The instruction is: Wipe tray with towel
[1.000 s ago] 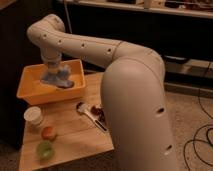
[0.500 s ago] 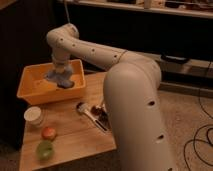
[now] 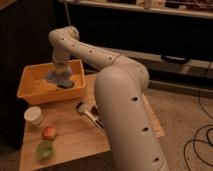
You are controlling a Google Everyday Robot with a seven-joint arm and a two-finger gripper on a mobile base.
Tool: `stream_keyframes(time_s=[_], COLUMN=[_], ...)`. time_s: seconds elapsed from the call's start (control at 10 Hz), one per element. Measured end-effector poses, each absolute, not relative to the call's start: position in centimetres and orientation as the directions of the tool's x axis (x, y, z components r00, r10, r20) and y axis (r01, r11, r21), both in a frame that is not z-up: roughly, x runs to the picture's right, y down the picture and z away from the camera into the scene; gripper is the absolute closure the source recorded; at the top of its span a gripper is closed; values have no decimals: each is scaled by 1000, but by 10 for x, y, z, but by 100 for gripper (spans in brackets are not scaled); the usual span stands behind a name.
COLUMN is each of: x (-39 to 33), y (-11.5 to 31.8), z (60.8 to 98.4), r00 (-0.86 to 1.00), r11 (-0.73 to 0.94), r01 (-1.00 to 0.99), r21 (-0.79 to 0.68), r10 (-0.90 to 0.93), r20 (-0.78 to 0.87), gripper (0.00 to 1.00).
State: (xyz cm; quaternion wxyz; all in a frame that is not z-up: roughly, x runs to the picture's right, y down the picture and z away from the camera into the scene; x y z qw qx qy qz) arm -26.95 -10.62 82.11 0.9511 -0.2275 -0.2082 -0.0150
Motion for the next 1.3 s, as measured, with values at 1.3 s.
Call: stream_keyframes(time_s=[1.3], x=[-272], y=[-123], z=[890], r00=[958], r11=[874], r01=[67], r21=[-482], r10=[79], r20=[277], gripper=[100])
